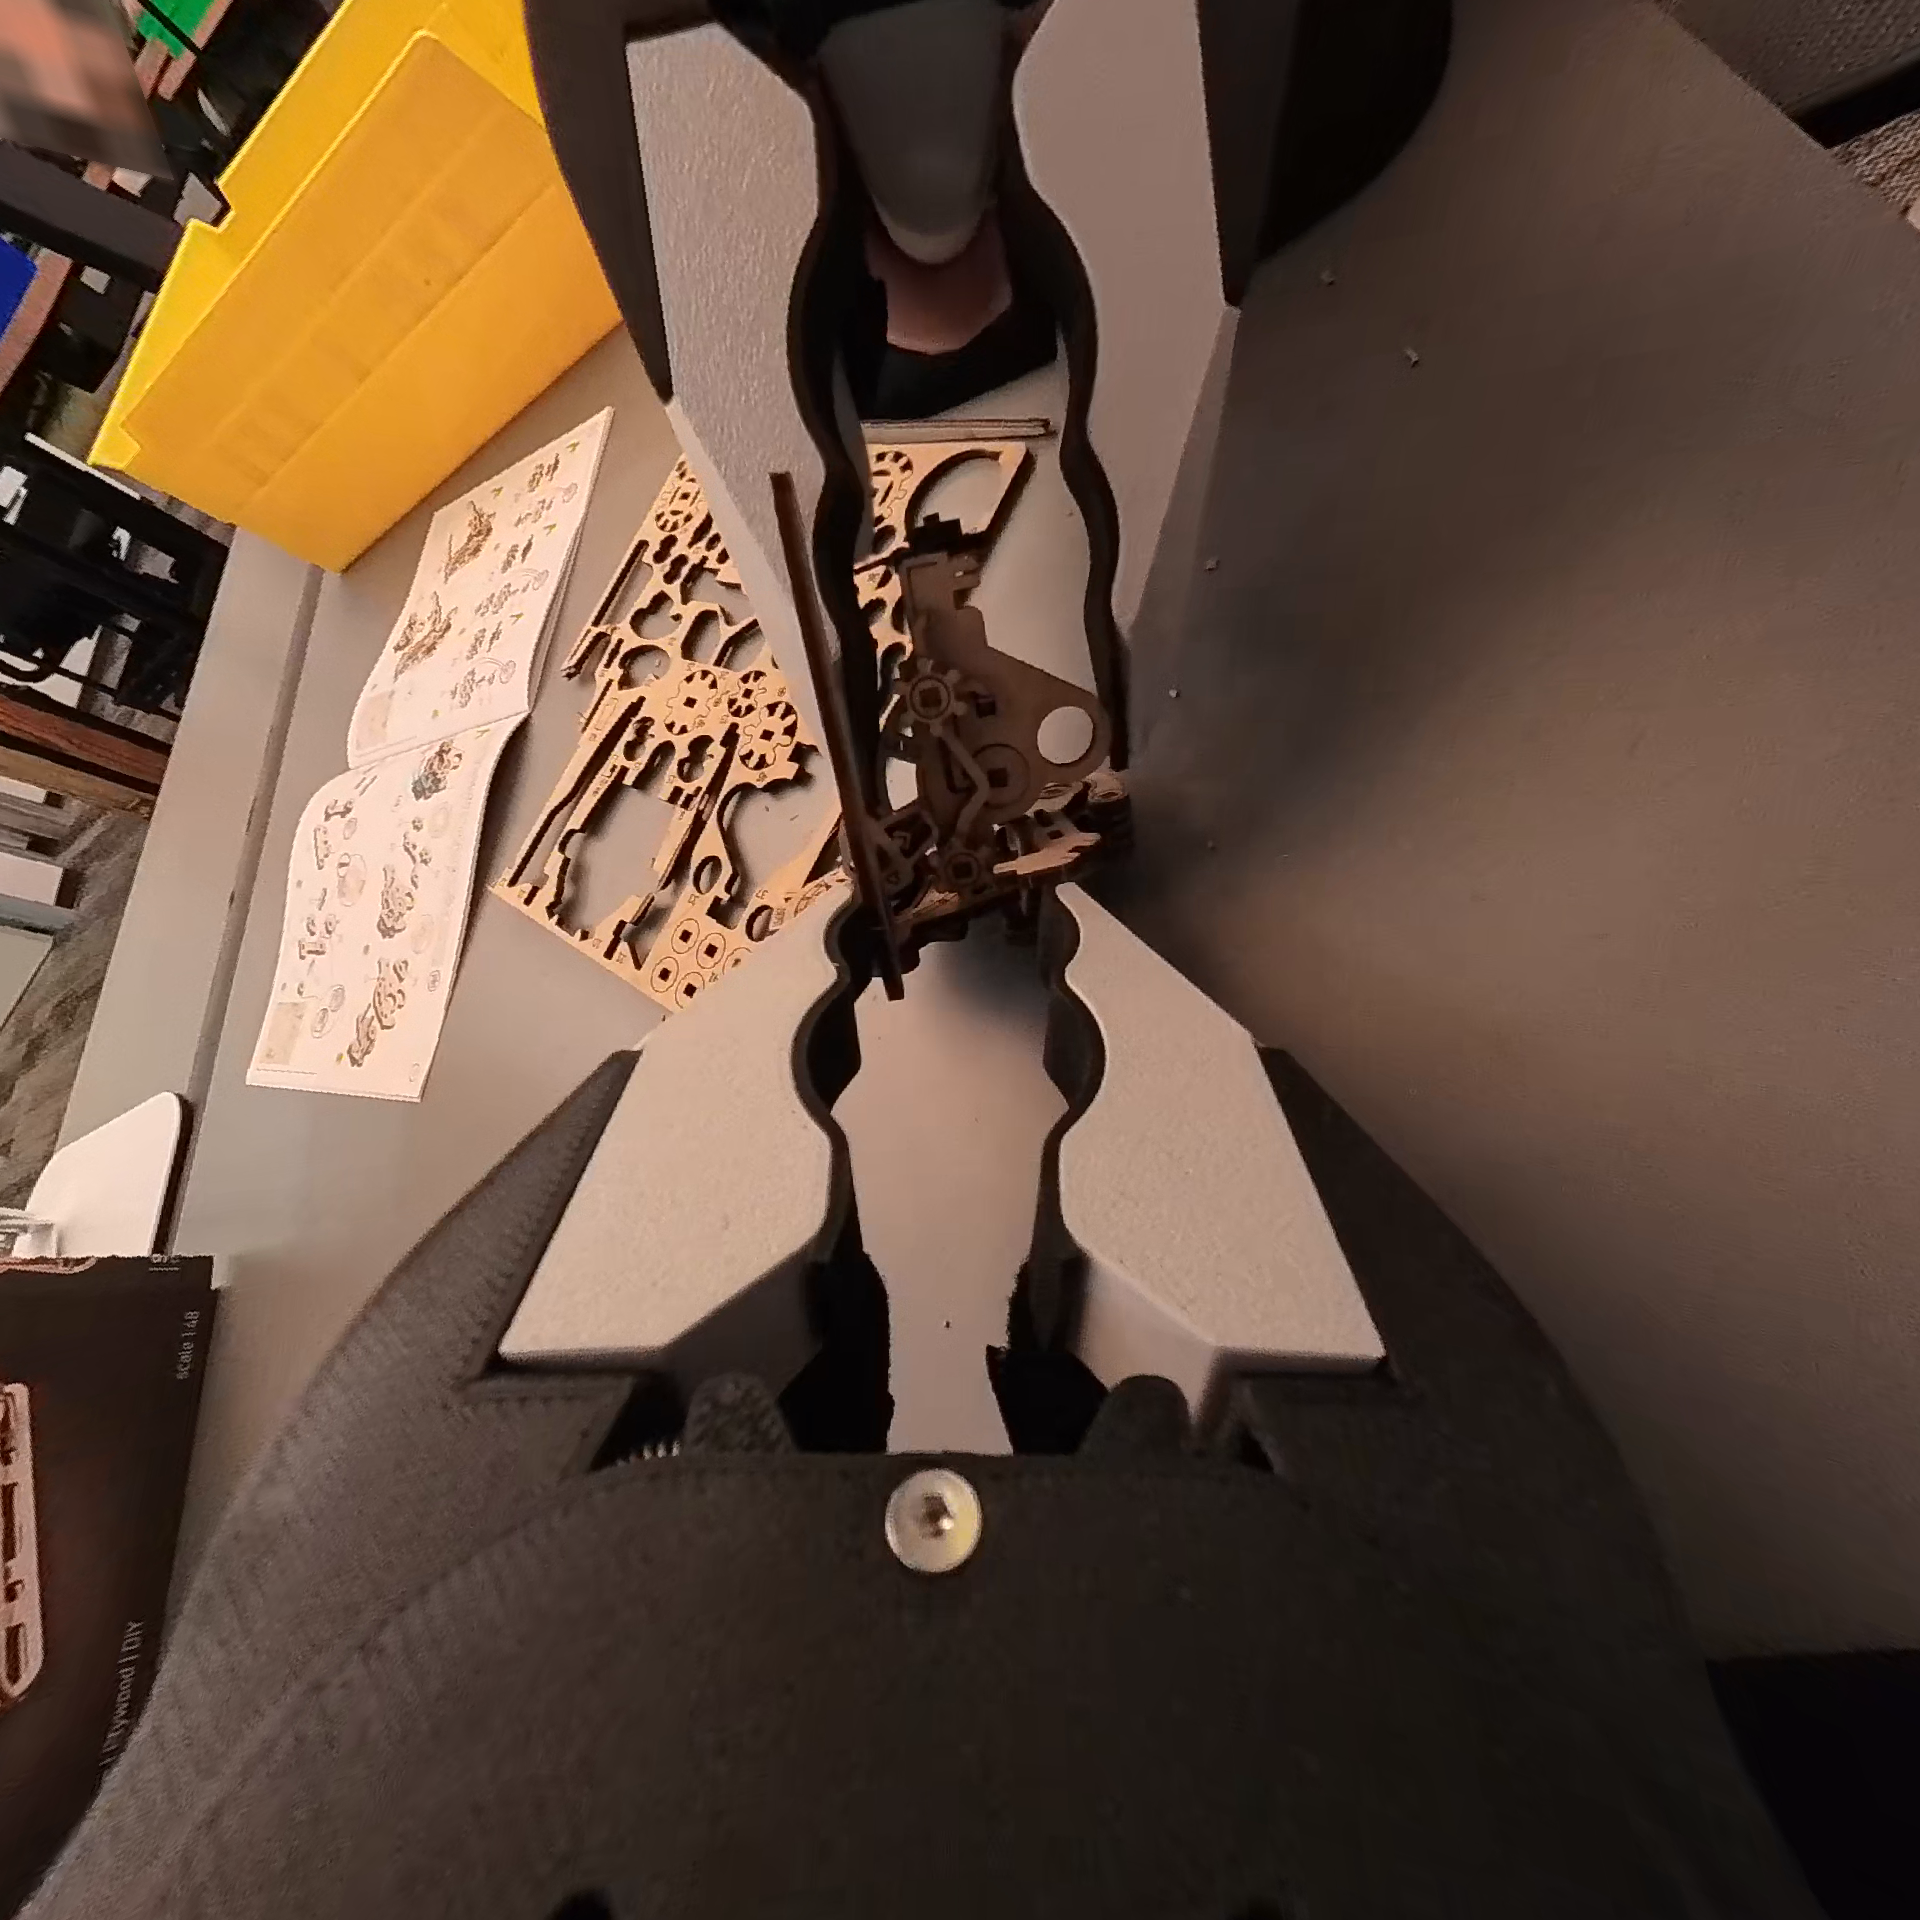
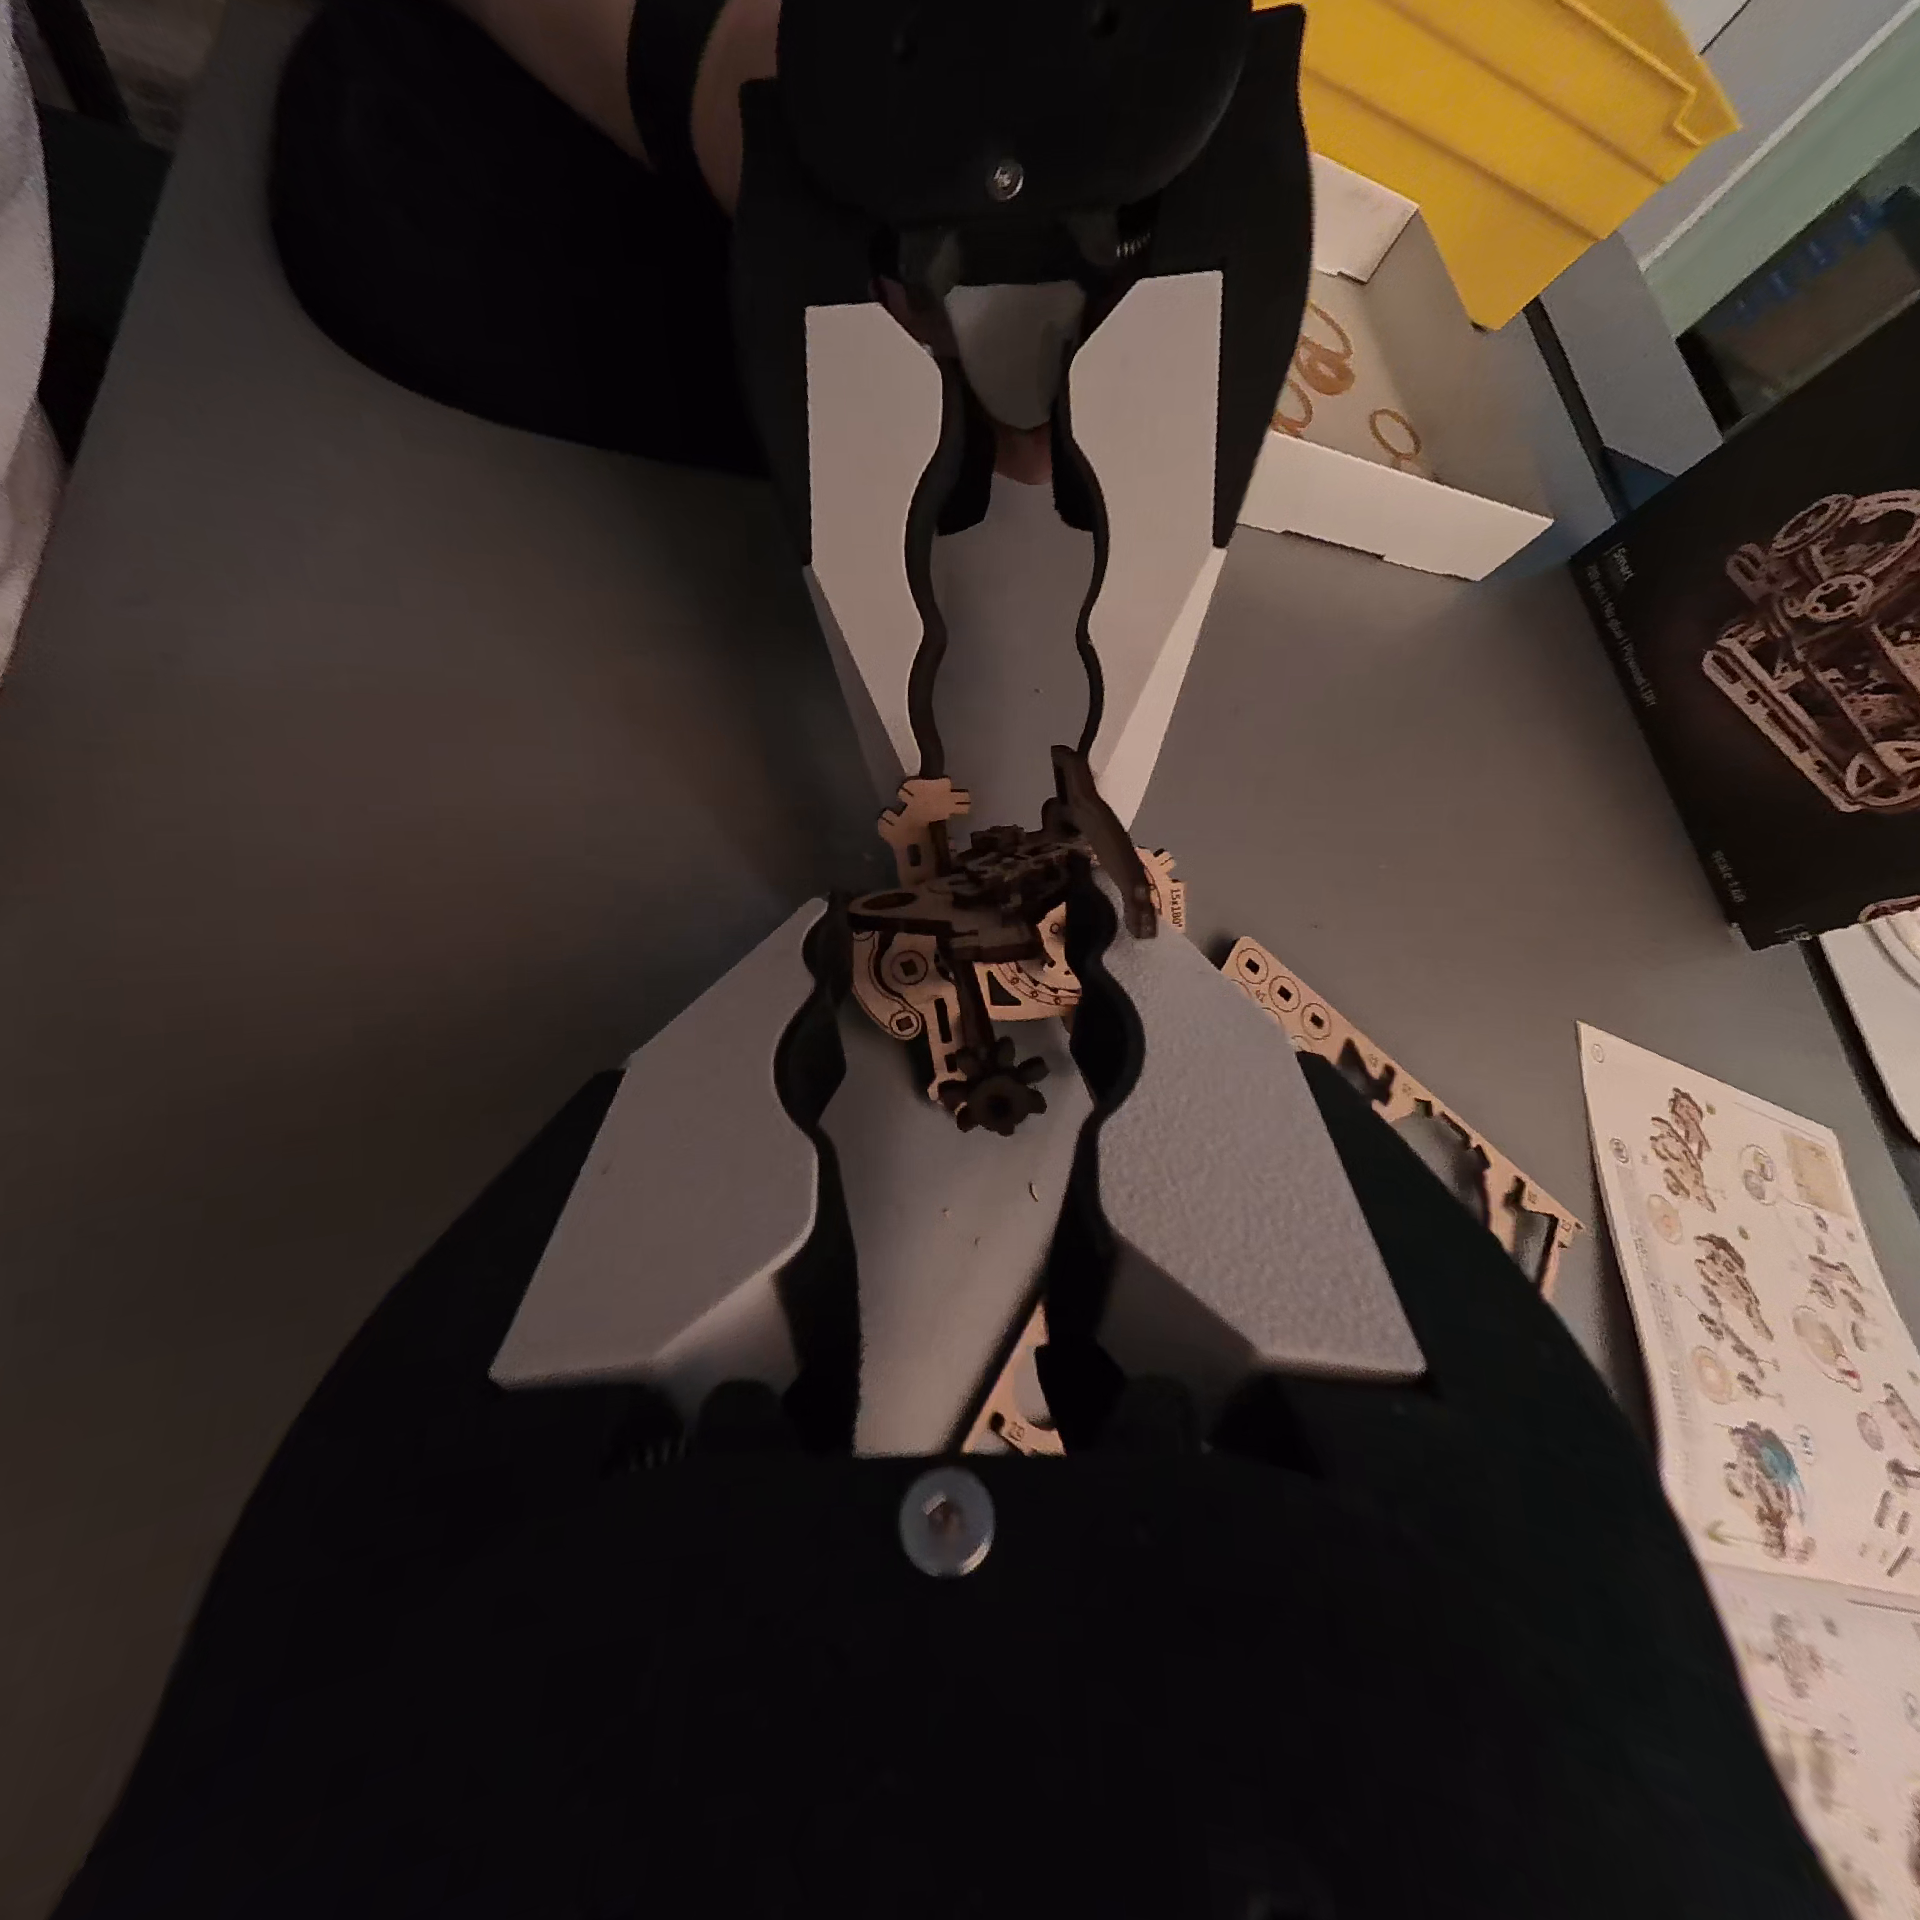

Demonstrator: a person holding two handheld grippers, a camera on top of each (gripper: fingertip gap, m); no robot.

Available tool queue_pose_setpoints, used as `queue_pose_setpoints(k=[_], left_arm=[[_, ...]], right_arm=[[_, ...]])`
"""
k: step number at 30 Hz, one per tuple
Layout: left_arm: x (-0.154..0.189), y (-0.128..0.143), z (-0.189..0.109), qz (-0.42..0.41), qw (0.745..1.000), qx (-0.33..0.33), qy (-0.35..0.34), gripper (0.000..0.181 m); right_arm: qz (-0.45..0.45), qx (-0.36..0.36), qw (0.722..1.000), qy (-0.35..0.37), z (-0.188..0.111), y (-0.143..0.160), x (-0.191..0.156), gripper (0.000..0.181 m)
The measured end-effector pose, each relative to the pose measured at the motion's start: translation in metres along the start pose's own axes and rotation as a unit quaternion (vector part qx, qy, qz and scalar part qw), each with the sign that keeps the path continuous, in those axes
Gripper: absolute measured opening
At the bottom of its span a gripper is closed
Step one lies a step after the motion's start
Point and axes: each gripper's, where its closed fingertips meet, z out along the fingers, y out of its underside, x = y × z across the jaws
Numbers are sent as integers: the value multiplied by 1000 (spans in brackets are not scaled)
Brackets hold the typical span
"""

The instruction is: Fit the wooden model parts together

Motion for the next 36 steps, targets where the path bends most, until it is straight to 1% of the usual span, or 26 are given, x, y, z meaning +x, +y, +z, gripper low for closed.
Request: queue_pose_setpoints(k=[4, 8, 11, 15, 18, 23, 26, 30, 33, 36], left_arm=[[0, 0, 0, -5, 1000, 4, 0, 30], [-3, -1, -1, -12, 1000, 12, -6, 30], [-4, 0, -1, 3, 1000, 10, -22, 30], [-7, 0, -3, -6, 1000, 15, -23, 29], [-9, 1, -3, -12, 999, 14, -29, 29], [-11, 1, -3, -27, 999, 14, -30, 29], [-11, 2, -3, -29, 999, 12, -29, 29], [-10, 1, -3, -29, 999, 13, -29, 30], [-9, 3, -2, -26, 999, 6, -25, 30], [-7, 3, -1, -23, 999, 4, -23, 30]], right_arm=[[31, 23, 999, 14, 0, -1, 0, 42], [16, 22, 999, 39, 0, -2, 6, 42], [21, 27, 999, 36, 1, -4, 7, 42], [26, 19, 999, 35, -1, -1, 7, 44], [19, 14, 998, 63, -3, -3, 11, 43], [-19, -16, 991, 135, -4, -1, 16, 44], [-30, -36, 987, 154, -2, 1, 19, 43], [-48, -45, 986, 154, -1, -1, 18, 42], [-62, -59, 986, 141, 2, 2, 15, 40], [-57, -63, 988, 127, 2, 3, 14, 39]])
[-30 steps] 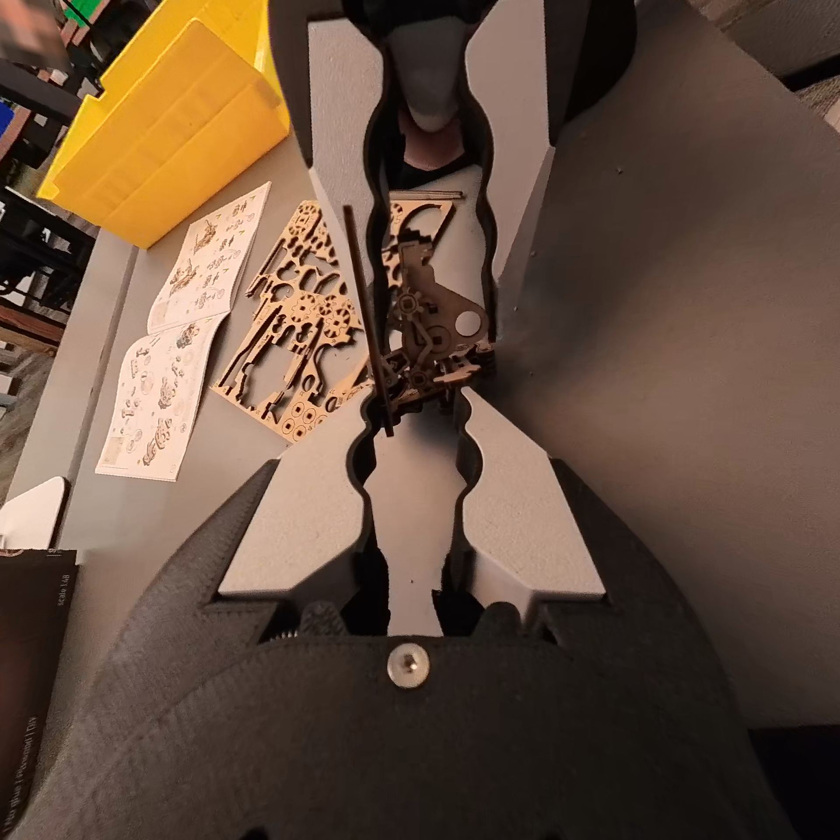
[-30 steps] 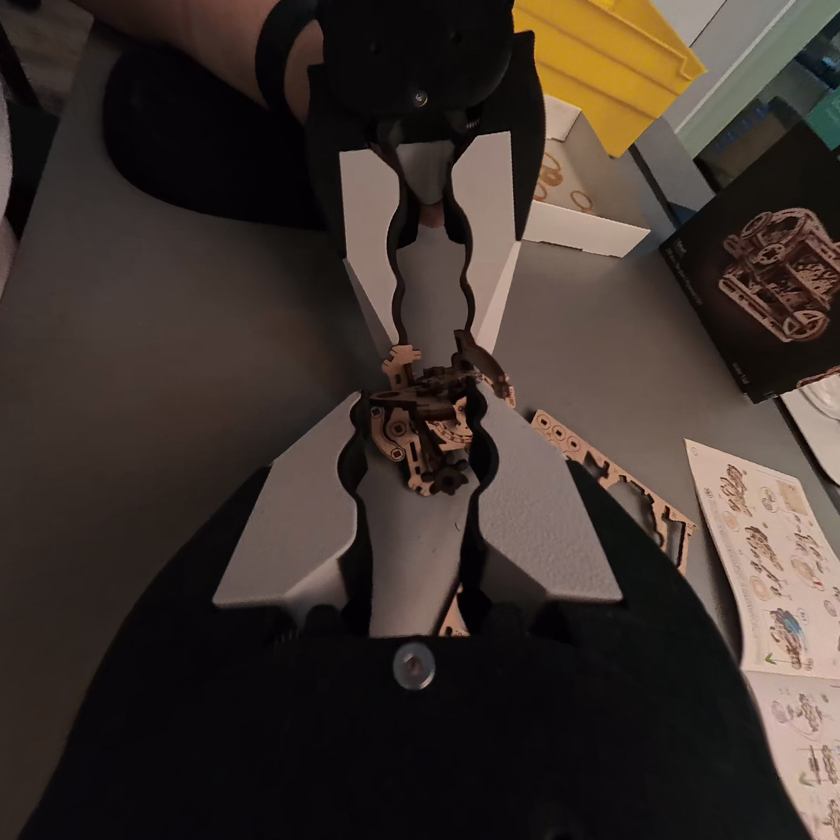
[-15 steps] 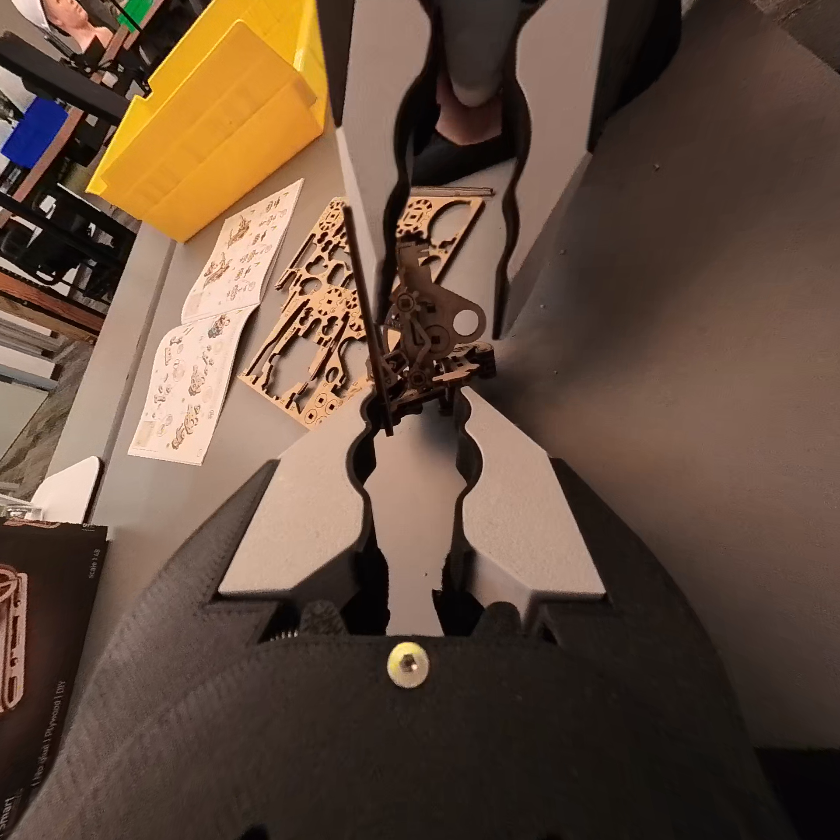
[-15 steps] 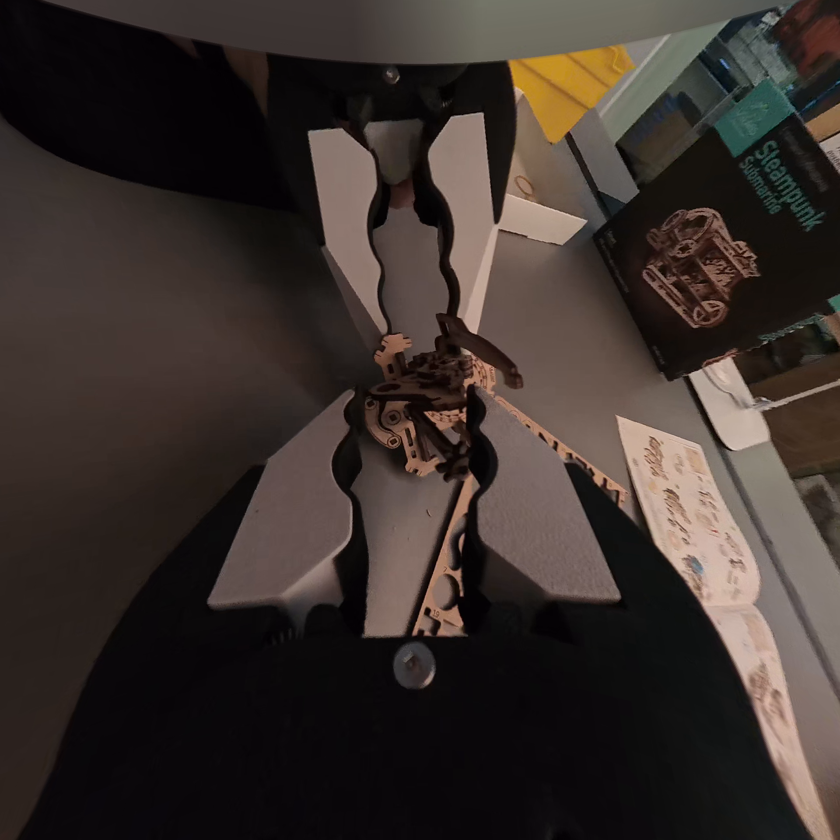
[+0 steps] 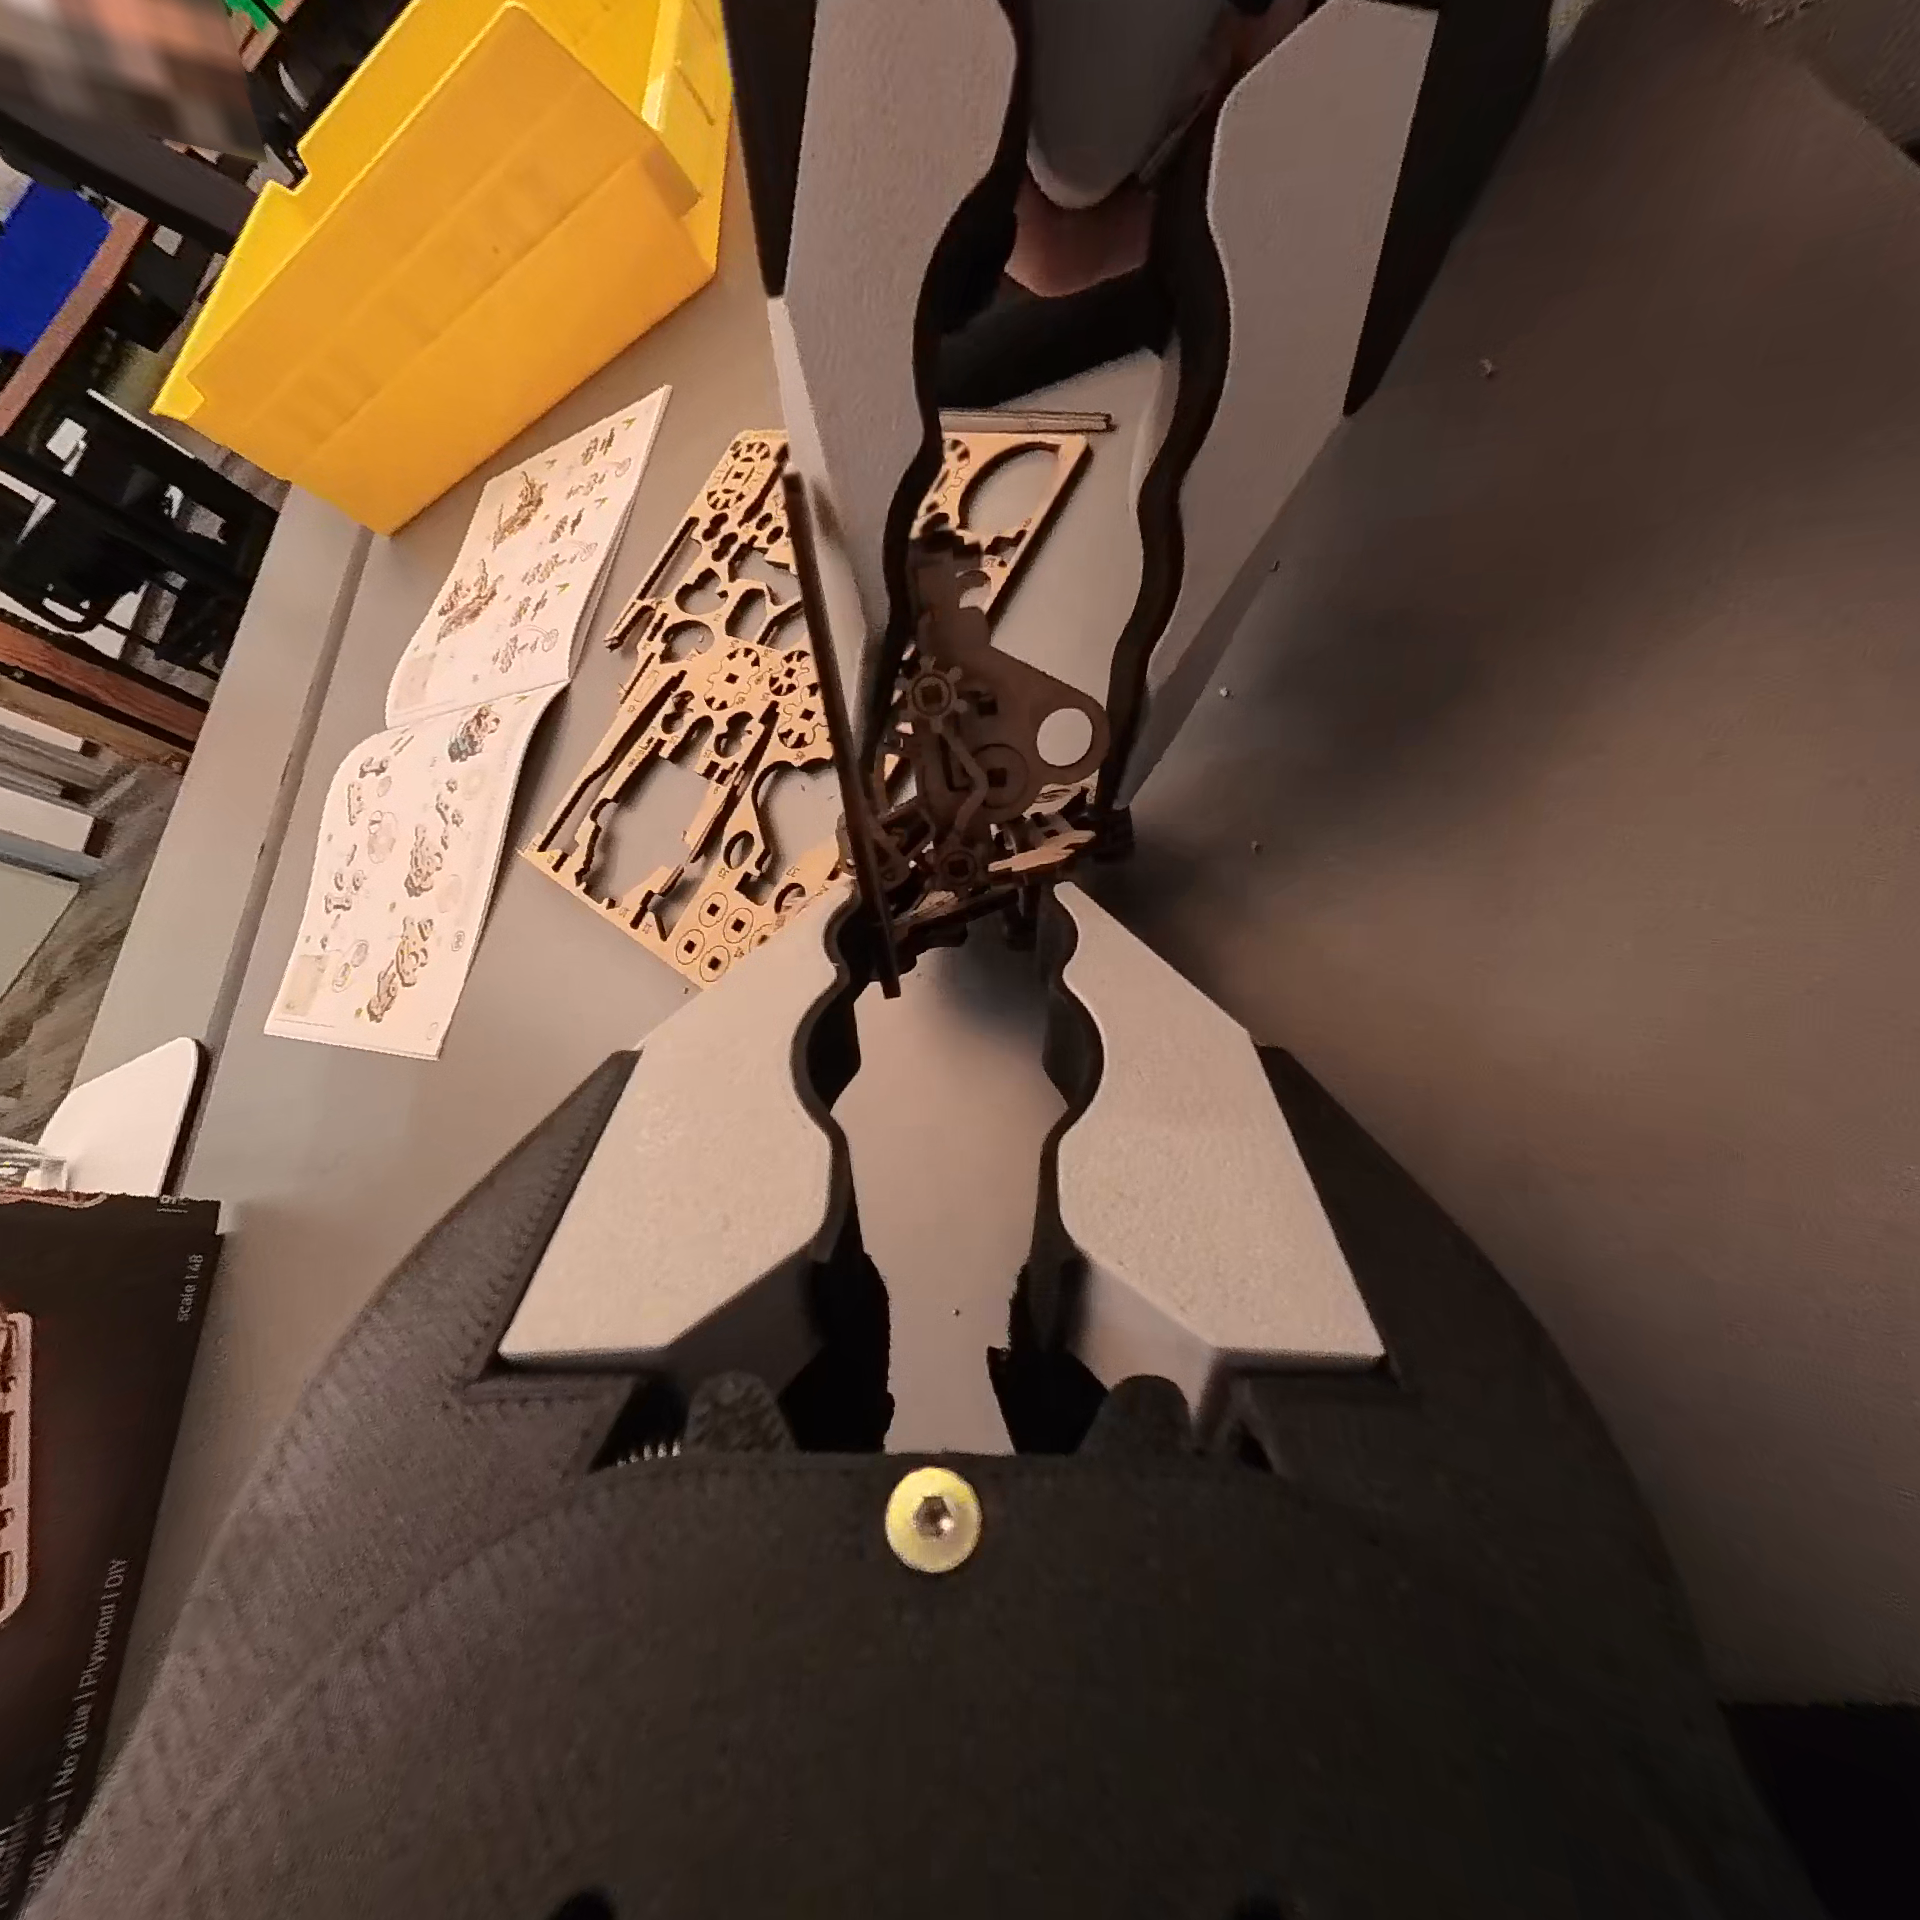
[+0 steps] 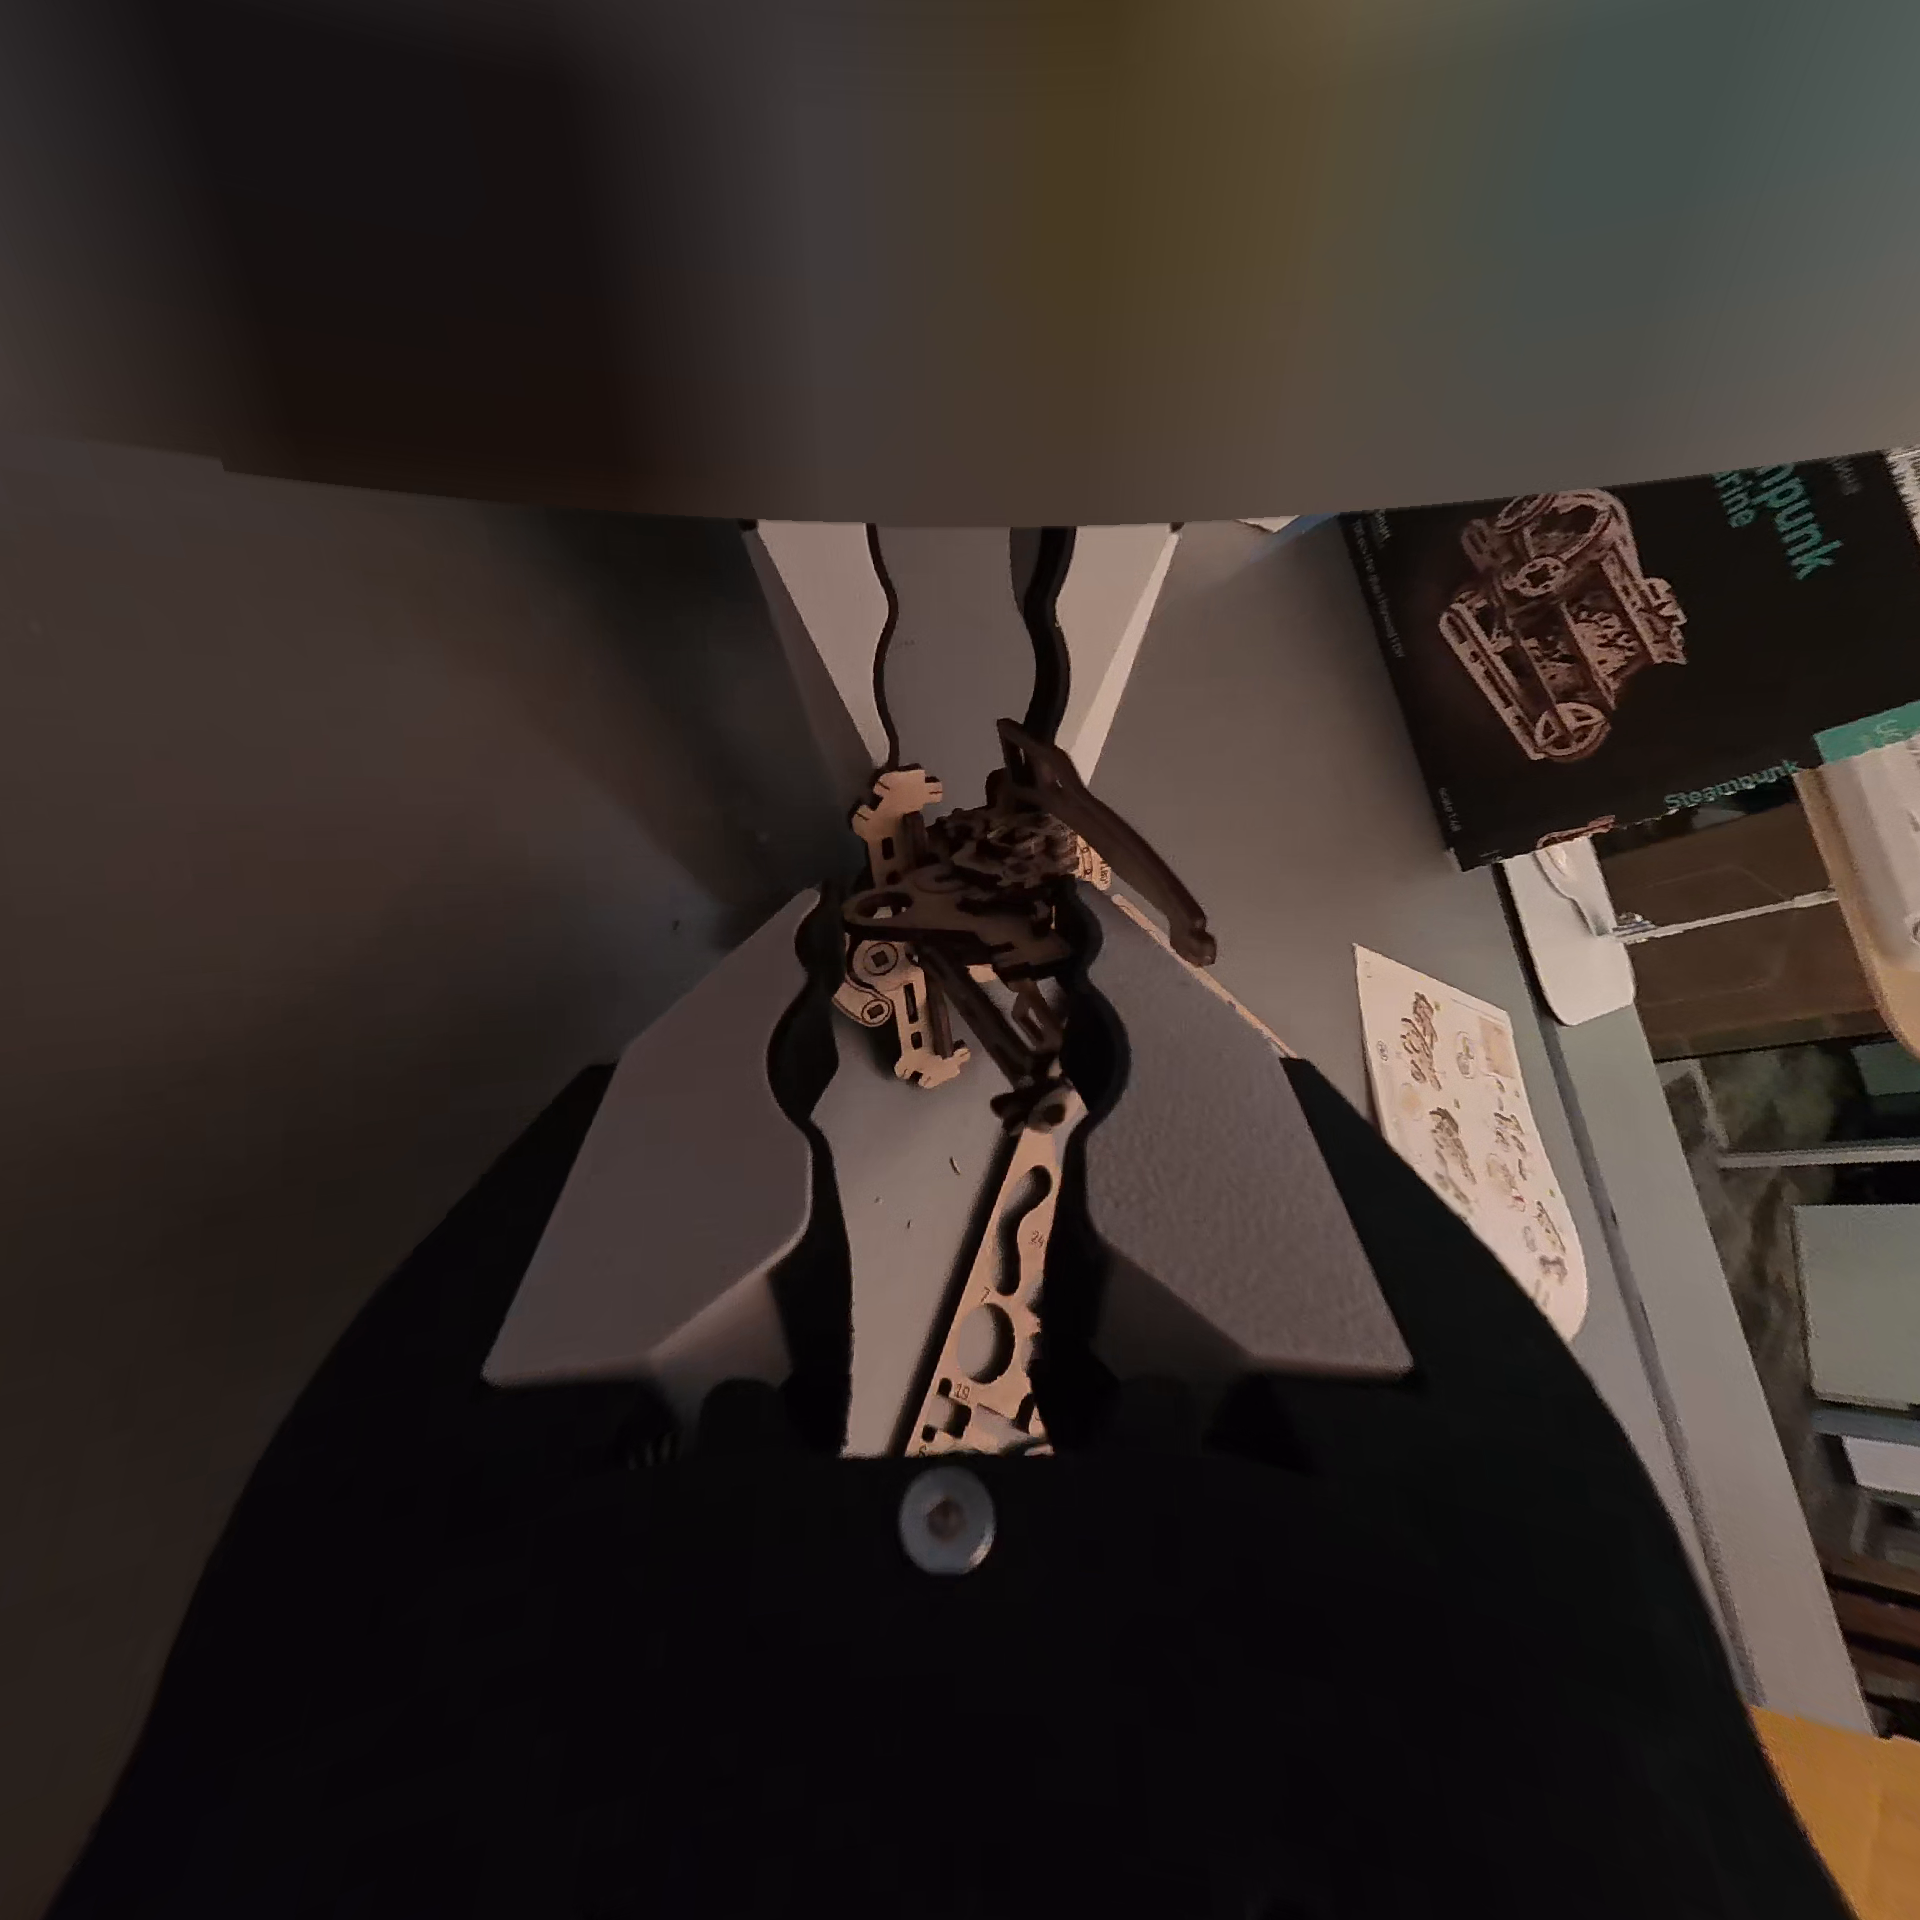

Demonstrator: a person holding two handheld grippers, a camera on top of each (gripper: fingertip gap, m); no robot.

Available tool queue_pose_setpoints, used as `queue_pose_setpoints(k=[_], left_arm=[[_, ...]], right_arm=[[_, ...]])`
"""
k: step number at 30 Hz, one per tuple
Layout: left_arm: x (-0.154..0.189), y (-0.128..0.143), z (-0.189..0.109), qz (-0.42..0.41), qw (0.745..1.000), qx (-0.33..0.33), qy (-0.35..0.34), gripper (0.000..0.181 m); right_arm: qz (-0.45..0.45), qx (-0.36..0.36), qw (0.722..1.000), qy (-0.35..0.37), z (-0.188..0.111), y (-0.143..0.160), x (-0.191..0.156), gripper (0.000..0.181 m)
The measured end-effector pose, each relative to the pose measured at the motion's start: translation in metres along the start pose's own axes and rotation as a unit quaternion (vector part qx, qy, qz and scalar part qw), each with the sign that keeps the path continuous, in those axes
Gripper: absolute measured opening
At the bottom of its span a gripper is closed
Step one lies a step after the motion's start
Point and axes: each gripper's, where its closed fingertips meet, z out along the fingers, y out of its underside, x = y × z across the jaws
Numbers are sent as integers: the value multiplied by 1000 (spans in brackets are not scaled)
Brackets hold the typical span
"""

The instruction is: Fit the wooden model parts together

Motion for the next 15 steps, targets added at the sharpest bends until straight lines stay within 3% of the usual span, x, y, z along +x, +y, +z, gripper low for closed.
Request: queue_pose_setpoints(k=[9, 15], left_arm=[[1, 1, 0, 6, 1000, -11, 4, 30], [1, 1, 1, -1, 1000, -10, 6, 29]], right_arm=[[16, -8, 999, -44, 1, 2, -1, 39], [33, -4, 999, -24, 0, 2, -1, 39]])
